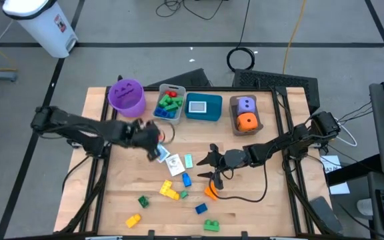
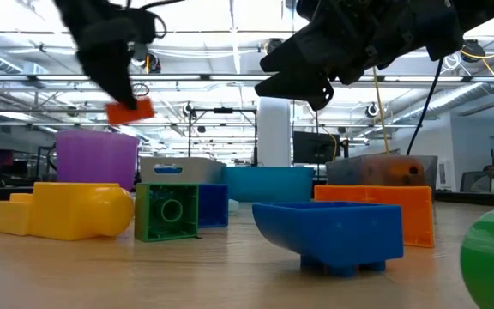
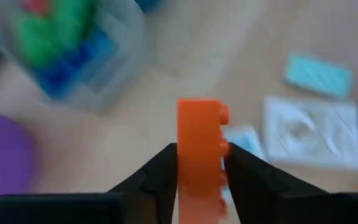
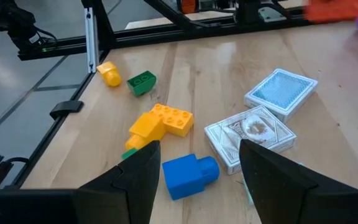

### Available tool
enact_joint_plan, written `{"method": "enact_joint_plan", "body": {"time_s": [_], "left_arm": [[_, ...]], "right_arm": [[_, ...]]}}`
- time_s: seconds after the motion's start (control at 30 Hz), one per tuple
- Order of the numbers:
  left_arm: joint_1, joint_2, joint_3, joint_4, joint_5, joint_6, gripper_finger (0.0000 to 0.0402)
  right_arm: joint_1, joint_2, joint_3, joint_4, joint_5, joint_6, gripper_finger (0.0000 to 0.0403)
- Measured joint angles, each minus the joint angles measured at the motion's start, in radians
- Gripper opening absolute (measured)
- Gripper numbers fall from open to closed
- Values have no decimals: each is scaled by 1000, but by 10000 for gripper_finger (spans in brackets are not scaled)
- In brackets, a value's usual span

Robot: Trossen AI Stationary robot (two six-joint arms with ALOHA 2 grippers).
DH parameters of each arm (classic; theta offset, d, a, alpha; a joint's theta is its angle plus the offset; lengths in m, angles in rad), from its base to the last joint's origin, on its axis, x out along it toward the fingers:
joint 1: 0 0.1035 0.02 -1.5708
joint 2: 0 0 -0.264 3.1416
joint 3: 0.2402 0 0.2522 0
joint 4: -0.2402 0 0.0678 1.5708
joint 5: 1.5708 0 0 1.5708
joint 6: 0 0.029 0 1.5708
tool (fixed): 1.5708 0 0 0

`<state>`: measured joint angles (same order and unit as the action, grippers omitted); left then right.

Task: Pick & Place Toys
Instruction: Put the orange game piece into the gray bin

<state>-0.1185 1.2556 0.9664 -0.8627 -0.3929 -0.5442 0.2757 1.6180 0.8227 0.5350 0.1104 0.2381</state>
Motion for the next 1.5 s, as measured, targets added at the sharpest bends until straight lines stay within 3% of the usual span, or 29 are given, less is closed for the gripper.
{"method": "enact_joint_plan", "body": {"time_s": [0.17, 0.3, 0.47, 0.57, 0.83, 1.1, 1.3, 1.5], "left_arm": [[196, 16, 80, 23, -37, 179, 102], [335, 64, 118, 80, 42, 320, 59], [425, 74, 124, 85, 167, 374, 10], [436, 75, 124, 82, 199, 370, 6], [416, 74, 92, 53, 273, 420, 89], [361, 75, -109, 116, 363, 495, 221], [328, 75, -237, 321, 314, 582, 283], [313, 75, -259, 466, 189, 724, 304]], "right_arm": [[0, 0, 0, 16, 2, -35, 210], [0, 0, 0, 14, 1, -41, 210], [1, 0, 0, 6, -2, -41, 210], [1, 0, 0, 7, -2, -41, 210], [1, 0, 0, 6, -6, -44, 210], [1, 0, 0, 5, -6, -103, 210], [-3, 0, 0, 6, -6, -149, 210], [-19, 0, 0, -8, -7, -150, 210]]}}
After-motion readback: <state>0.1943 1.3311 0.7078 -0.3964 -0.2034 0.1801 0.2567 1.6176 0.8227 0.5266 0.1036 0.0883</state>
